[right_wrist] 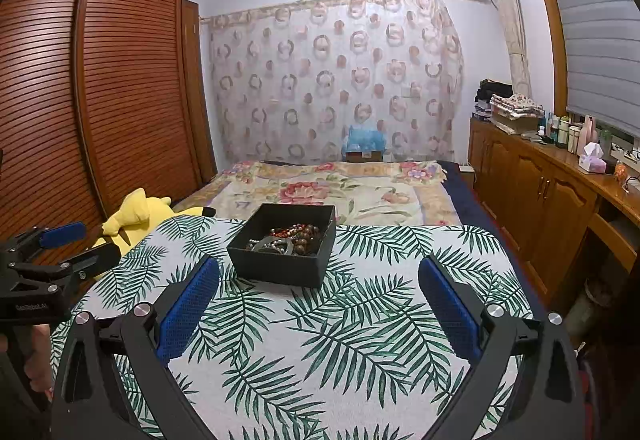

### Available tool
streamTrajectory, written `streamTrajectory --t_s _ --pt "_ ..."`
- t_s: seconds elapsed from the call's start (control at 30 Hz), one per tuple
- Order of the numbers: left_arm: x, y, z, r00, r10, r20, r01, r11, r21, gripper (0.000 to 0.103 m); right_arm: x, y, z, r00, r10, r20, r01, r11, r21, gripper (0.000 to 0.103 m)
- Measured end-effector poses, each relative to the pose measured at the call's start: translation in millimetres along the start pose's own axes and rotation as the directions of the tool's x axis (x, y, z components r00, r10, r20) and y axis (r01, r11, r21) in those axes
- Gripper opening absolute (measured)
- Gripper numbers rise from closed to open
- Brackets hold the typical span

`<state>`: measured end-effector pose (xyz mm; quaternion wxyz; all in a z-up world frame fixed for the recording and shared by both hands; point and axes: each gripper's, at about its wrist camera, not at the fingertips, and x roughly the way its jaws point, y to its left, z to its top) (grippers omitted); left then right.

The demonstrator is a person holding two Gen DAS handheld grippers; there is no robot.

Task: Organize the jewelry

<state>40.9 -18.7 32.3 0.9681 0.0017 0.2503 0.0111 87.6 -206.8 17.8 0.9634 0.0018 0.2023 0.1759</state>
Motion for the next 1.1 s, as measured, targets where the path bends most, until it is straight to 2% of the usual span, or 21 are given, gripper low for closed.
streamTrajectory --t_s 1.1 --pt "0.8 2.6 -1.8 1.0 -0.002 0.0 0.002 1.0 -0.005 0.095 0.5 0.7 -0.9 1.0 0.001 -0.003 -0.001 1.0 0.001 0.1"
